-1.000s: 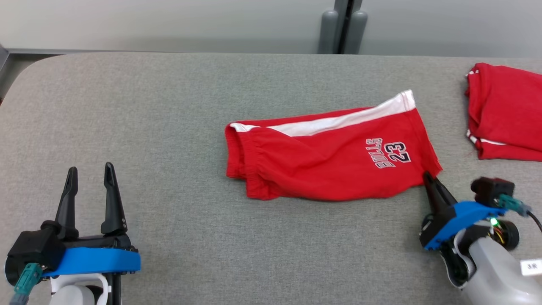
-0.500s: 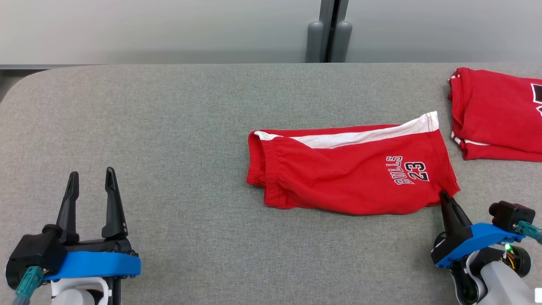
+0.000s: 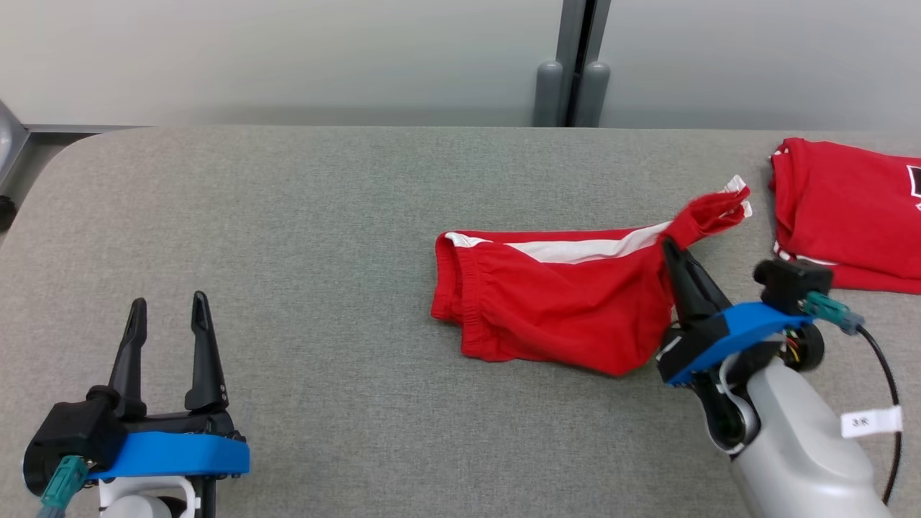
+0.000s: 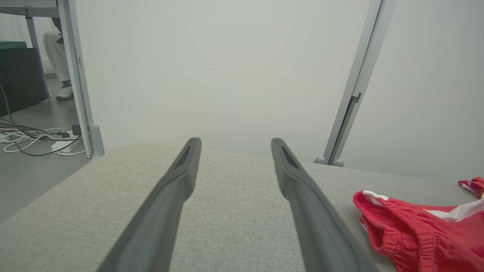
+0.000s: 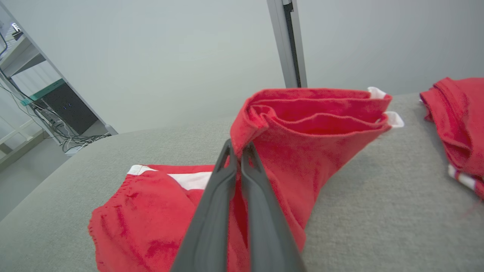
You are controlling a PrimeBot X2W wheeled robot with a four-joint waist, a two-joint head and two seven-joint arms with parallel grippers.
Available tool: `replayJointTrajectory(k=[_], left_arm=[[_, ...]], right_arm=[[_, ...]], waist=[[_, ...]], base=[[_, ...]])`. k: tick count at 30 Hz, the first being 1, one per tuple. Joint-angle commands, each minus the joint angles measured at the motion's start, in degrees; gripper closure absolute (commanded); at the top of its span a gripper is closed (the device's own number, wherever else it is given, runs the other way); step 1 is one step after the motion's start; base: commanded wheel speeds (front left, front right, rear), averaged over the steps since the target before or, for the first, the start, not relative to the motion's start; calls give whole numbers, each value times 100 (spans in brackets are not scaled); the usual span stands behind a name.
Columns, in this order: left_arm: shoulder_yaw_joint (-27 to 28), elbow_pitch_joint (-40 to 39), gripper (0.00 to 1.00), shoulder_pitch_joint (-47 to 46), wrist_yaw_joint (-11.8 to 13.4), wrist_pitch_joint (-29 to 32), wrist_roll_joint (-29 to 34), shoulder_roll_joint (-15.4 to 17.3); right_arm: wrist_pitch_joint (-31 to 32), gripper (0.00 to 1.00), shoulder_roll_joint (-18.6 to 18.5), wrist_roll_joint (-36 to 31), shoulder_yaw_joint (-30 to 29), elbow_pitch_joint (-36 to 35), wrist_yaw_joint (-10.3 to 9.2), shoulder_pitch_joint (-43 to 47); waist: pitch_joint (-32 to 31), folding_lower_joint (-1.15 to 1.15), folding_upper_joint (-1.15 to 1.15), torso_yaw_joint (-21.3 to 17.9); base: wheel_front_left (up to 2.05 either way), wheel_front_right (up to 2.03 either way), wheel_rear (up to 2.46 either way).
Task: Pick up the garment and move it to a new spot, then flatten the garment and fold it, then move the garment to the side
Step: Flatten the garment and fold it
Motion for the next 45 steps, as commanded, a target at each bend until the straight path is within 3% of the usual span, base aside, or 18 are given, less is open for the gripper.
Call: replayJointTrajectory(k=[1,13,21,34,35,36,37,45], left_arm=[[-20,-6,0,13,3,-24,39,-7],[-115,81,0,-79,3,-24,-39,-59],[-85,102,0,30,3,-25,-57,-104],[-183,150,0,-21,3,-25,-61,-116],[-198,154,0,-21,3,-25,-61,-105],[-206,160,0,-17,3,-25,-67,-93],[-207,161,0,-14,3,-25,-72,-86],[-182,157,0,64,3,-25,-18,-63]], right_arm=[[28,100,24,-58,51,-31,1,-94],[241,100,389,59,1303,55,1,-712],[240,100,285,245,2165,71,1,-395],[333,100,165,475,3057,90,1,-60],[304,75,192,485,3096,104,1,-71],[306,22,223,521,3167,121,1,-54],[299,0,234,551,3215,135,1,-43],[-93,0,160,549,3025,73,1,-115]], waist=[[2,0,0,24],[-10,0,0,386],[-23,0,0,494],[-16,0,0,406],[-16,0,0,404],[-16,0,0,398],[-17,0,0,389],[-103,0,0,196]], base=[[0,0,0],[0,0,0],[0,0,0],[0,0,0],[0,0,0],[0,0,0],[0,0,0],[0,0,0]])
